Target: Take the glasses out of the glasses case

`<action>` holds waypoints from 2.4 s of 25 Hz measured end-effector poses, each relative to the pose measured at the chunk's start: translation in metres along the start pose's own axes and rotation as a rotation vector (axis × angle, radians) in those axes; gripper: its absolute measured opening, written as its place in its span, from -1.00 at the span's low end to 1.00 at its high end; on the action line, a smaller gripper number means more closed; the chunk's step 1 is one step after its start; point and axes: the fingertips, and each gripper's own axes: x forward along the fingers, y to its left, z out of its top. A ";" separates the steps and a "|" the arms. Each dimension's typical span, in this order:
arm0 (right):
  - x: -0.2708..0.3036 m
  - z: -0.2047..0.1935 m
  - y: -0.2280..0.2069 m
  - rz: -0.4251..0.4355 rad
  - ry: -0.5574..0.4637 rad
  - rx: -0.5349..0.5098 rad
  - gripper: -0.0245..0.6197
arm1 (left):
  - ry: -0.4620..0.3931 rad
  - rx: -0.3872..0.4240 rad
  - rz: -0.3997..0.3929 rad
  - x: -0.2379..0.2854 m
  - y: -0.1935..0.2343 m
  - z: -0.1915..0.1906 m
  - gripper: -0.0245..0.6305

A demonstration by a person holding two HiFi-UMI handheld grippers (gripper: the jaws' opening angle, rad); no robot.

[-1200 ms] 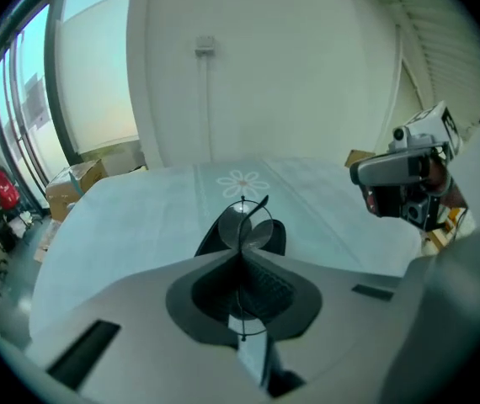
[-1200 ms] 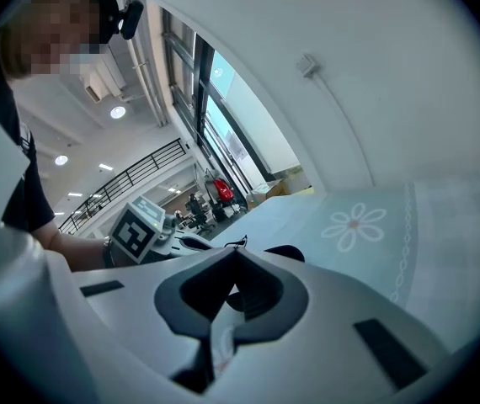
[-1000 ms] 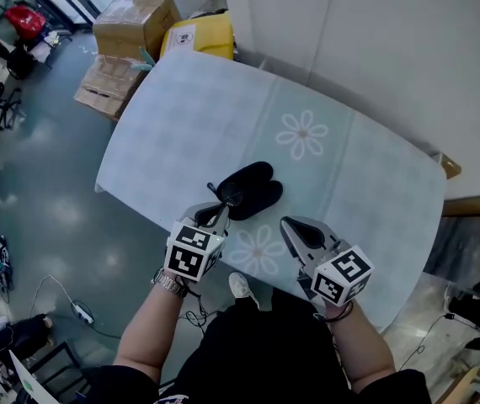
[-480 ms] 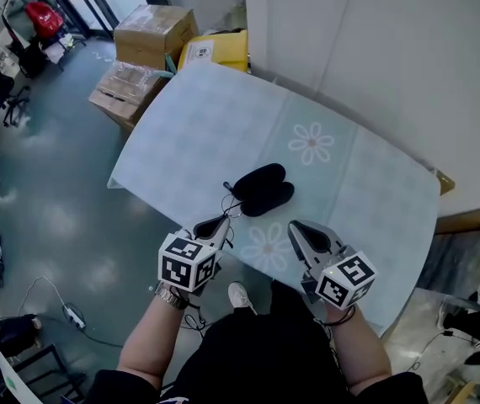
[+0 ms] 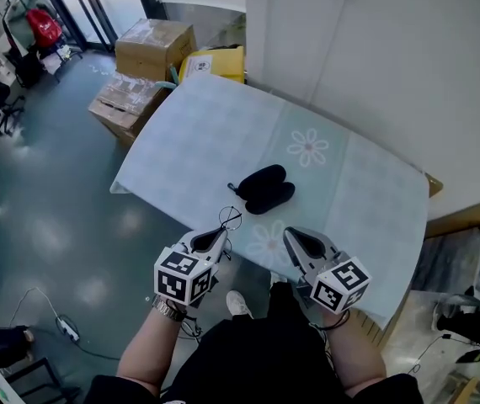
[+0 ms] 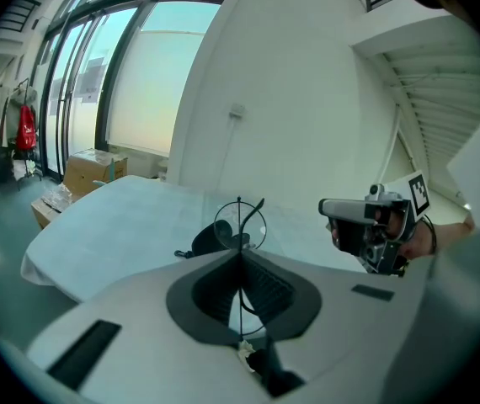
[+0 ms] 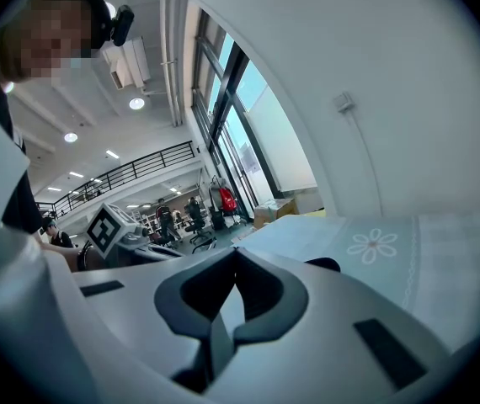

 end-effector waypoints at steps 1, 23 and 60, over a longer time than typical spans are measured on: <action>-0.002 -0.002 0.004 -0.006 -0.003 -0.001 -0.85 | -0.003 0.004 -0.006 -0.005 -0.002 -0.002 -0.84; -0.056 -0.025 0.052 -0.019 -0.006 -0.030 -0.85 | -0.016 0.032 -0.037 -0.055 -0.058 -0.046 -0.84; -0.161 -0.040 0.028 0.185 0.040 -0.057 -0.85 | -0.050 -0.018 0.086 -0.038 -0.196 -0.070 -0.84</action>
